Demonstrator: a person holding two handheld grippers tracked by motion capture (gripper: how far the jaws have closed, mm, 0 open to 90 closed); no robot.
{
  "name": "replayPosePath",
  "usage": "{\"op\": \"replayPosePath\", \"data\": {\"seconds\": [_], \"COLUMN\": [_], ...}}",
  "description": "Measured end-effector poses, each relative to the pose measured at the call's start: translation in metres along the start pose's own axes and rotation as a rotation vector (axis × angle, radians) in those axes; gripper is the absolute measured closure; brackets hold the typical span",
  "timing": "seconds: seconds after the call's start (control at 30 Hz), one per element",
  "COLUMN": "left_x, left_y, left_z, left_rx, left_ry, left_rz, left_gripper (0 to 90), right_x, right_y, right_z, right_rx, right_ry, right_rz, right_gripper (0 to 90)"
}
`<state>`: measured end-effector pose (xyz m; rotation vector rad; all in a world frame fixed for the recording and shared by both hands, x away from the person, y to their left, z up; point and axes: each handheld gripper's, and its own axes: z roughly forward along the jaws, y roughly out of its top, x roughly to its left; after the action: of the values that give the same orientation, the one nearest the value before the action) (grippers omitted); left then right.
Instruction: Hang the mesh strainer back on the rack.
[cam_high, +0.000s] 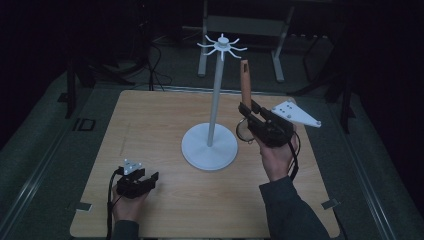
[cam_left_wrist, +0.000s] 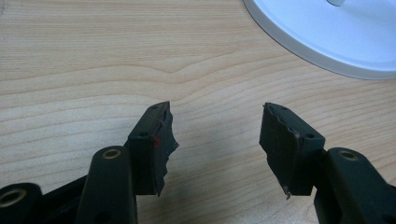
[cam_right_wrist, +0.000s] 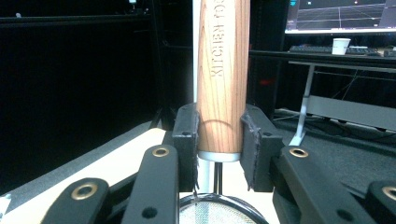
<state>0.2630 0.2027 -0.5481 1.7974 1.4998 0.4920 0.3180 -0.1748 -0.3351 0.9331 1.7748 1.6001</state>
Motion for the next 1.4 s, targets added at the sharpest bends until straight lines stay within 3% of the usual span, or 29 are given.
{"op": "replayPosePath", "data": {"seconds": [0.73, 1.0, 1.4], "left_x": [0.0, 0.001, 0.001], "left_y": [0.0, 0.0, 0.0], "left_z": [0.0, 0.0, 0.0], "left_rx": [-0.001, -0.001, -0.001], "left_ry": [-0.003, -0.003, -0.003], "left_rz": [0.0, -0.001, -0.002], "left_gripper": [43.8, 43.8, 43.8], "right_x": [-0.002, -0.002, -0.007], "right_y": [0.006, 0.009, 0.014], "right_z": [0.01, 0.016, 0.028], "right_rx": [-0.03, -0.032, -0.013], "right_ry": [0.015, 0.032, 0.08], "right_rz": [0.017, 0.015, 0.05], "right_gripper": [69.7, 69.7, 69.5]}}
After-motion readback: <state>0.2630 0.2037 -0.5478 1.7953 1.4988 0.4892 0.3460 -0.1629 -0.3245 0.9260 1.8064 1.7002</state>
